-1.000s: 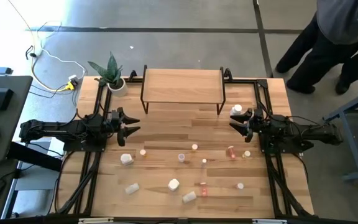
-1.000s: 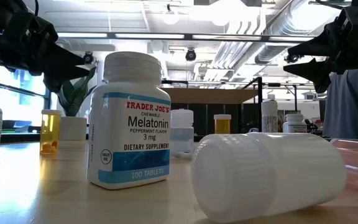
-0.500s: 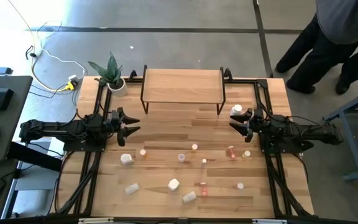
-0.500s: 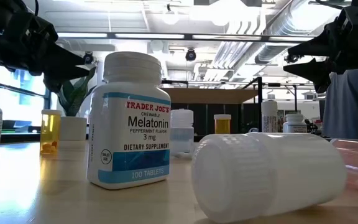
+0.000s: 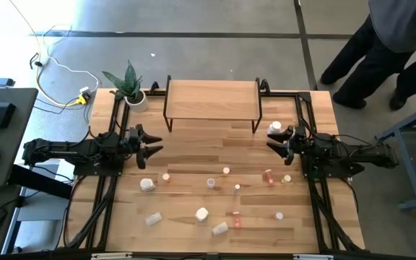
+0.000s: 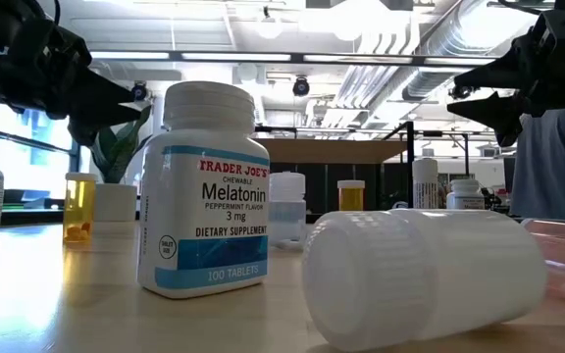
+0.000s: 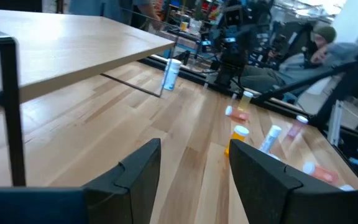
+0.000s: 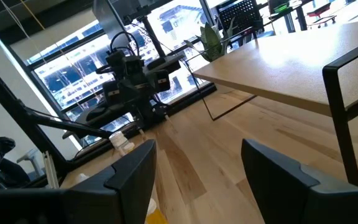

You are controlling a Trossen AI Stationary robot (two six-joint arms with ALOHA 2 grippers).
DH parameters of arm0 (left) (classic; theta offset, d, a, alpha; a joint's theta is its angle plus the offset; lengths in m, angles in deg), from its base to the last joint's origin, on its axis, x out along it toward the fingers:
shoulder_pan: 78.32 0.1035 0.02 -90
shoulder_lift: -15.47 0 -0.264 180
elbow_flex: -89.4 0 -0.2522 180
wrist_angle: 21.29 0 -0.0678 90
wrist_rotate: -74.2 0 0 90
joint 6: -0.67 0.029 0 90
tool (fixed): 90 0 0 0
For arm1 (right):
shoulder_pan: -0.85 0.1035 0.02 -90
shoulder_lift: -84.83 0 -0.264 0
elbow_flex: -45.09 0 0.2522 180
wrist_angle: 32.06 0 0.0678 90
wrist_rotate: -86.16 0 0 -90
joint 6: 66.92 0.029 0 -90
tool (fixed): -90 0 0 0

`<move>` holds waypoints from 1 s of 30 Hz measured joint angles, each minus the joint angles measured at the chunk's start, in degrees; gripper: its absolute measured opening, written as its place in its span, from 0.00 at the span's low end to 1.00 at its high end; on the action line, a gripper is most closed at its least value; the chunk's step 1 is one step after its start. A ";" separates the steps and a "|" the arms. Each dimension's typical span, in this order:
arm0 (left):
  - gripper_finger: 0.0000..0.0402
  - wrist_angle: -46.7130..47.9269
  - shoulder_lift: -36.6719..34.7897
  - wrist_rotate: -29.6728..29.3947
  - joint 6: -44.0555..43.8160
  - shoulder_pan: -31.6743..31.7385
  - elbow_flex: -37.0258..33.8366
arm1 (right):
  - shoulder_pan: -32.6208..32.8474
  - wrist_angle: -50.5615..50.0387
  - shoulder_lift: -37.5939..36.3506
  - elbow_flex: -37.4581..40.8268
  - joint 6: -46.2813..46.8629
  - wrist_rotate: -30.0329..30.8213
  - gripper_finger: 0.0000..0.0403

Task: Pick and place medicine bottles onto shelf by color
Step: Put the left orange pill bottle on the shelf

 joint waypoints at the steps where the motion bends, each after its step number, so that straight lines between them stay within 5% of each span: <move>1: 0.45 -0.07 0.02 -0.31 -0.03 0.00 -0.02 | 0.00 0.00 0.00 0.00 0.00 0.00 0.56; 16: 0.45 2.14 0.74 3.63 -0.73 -0.02 2.94 | 0.00 0.02 -0.01 -0.02 0.00 0.00 0.56; 30: 0.45 30.56 12.48 7.22 2.64 -0.03 24.69 | 0.01 0.00 0.01 -0.02 0.00 0.00 0.56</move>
